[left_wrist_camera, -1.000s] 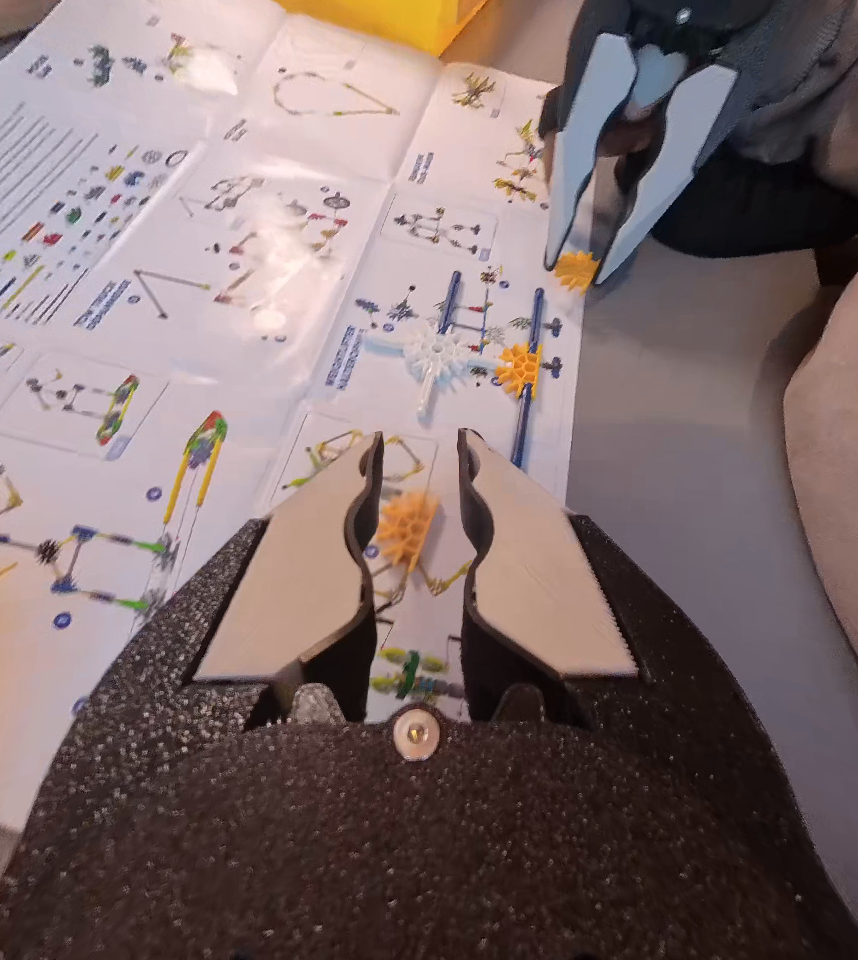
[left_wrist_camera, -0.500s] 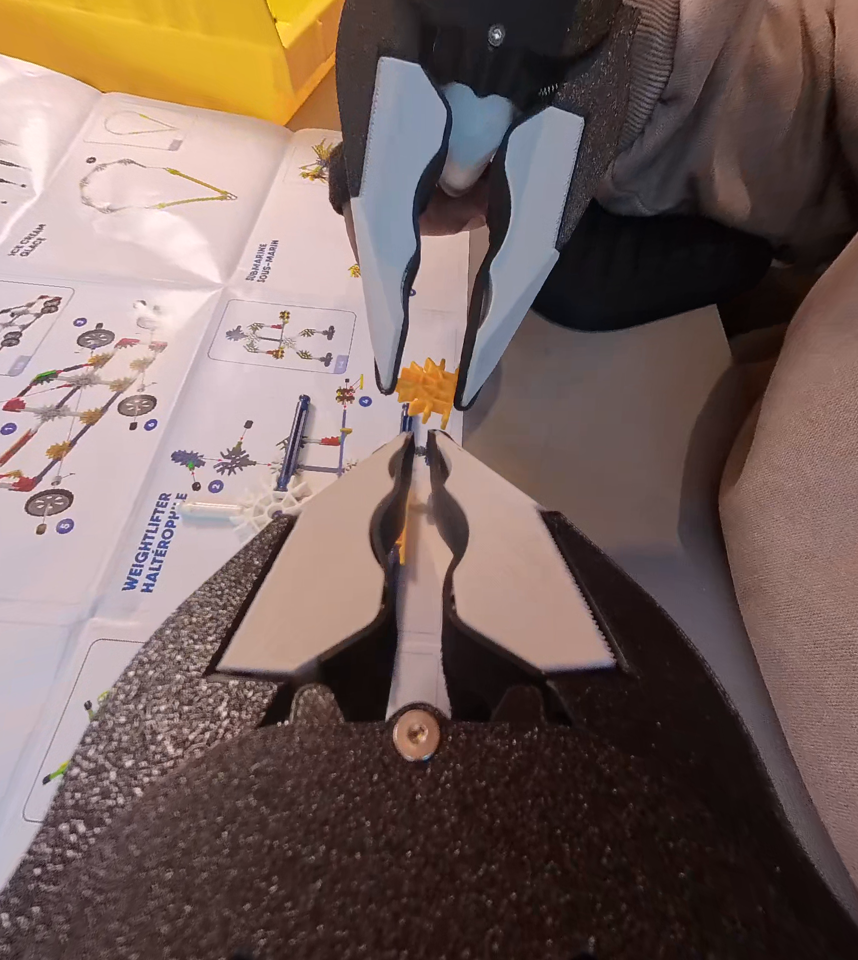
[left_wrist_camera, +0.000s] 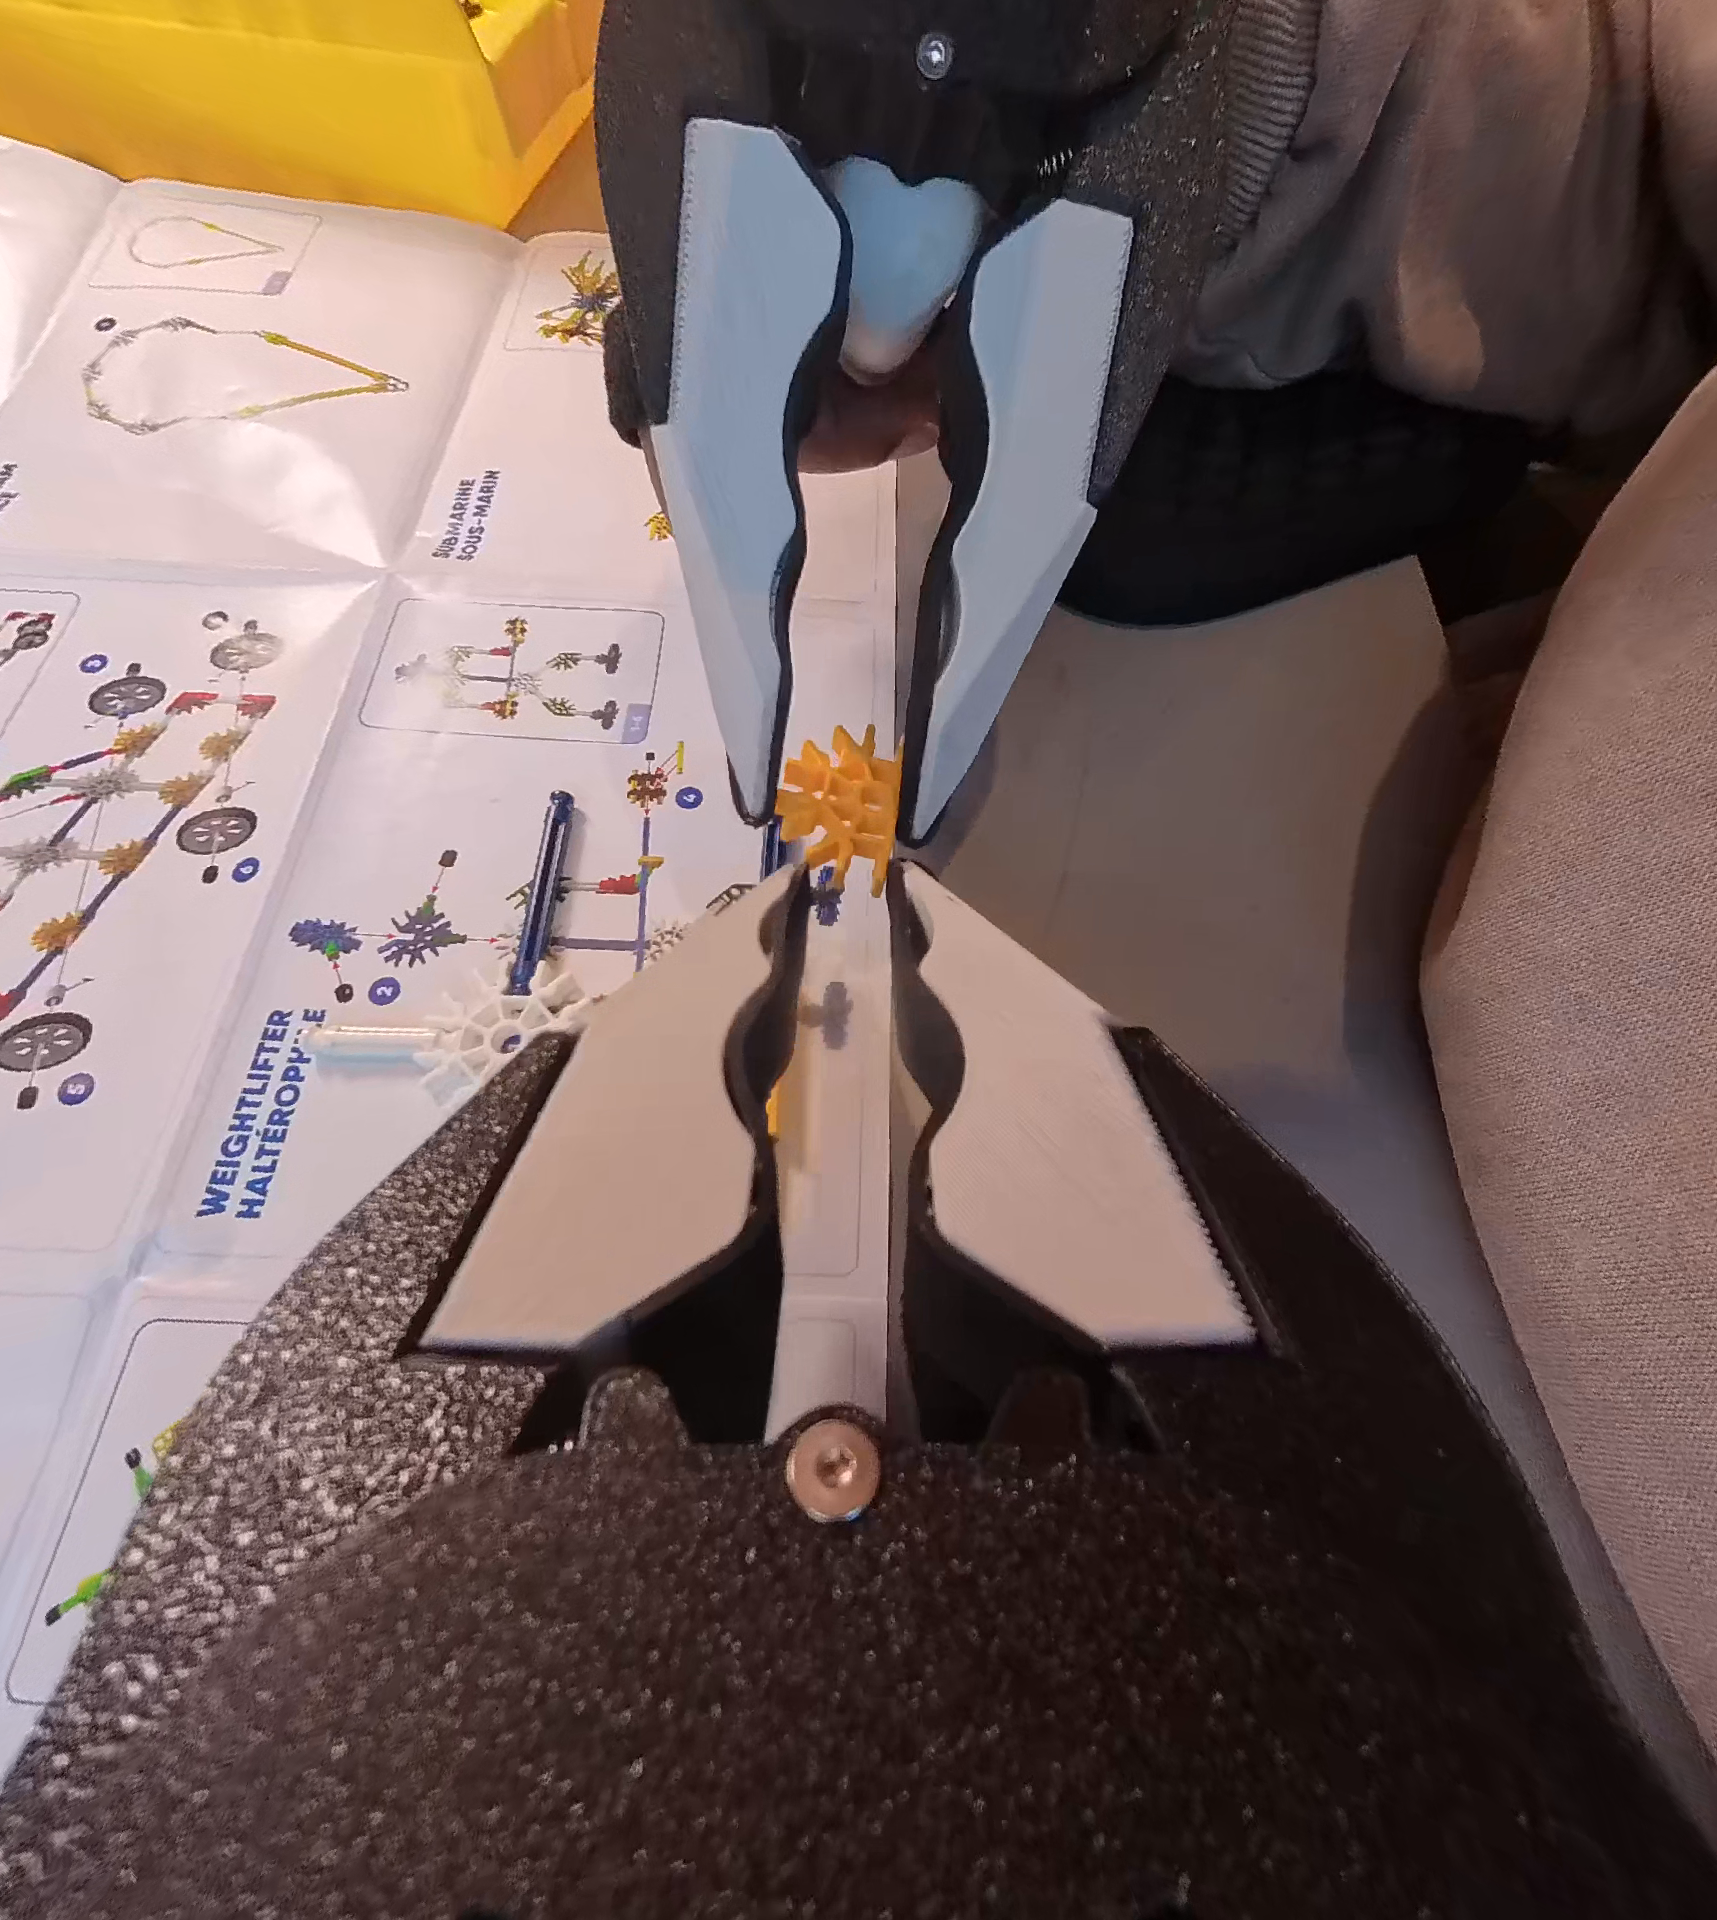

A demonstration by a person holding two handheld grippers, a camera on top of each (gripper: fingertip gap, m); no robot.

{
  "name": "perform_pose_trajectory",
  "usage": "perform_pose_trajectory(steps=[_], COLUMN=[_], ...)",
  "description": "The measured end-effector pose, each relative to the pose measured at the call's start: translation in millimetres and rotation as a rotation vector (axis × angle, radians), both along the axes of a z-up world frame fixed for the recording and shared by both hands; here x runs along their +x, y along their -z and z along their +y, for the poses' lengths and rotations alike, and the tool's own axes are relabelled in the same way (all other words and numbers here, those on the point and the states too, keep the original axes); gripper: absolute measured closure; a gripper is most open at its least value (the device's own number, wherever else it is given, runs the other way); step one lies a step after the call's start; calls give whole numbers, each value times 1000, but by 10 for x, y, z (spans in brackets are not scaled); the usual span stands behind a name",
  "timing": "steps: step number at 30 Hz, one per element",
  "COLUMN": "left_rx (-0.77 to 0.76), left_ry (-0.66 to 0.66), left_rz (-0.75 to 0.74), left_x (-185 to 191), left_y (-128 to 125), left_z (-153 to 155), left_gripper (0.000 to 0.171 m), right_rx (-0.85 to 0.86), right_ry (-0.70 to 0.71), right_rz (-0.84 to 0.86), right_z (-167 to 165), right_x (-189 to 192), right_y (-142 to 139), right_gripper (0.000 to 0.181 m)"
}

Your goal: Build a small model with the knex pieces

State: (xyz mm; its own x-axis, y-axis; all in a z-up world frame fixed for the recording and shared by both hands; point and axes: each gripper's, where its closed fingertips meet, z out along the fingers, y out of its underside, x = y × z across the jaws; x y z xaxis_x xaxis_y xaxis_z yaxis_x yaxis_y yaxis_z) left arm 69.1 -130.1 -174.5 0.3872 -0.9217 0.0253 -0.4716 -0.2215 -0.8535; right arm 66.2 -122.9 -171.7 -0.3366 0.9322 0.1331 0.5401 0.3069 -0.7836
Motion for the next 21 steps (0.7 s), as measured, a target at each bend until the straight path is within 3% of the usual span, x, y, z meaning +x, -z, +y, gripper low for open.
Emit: perform_pose_trajectory(steps=[13, 18, 21], left_rx=[83, 70, 97], left_ry=[-64, -74, -105], left_rz=[-90, -28, 34], left_x=[-51, -95, -194], left_y=[-186, -89, -36], left_z=[110, 137, 187], left_gripper=[171, 171, 171], right_rx=[0, 23, 16], right_ry=[65, 88, 160], right_rz=[64, -32, -102], right_z=[118, 184, 267], right_x=[9, 112, 270], right_y=[-59, 74, 81], right_gripper=[156, 155, 142])
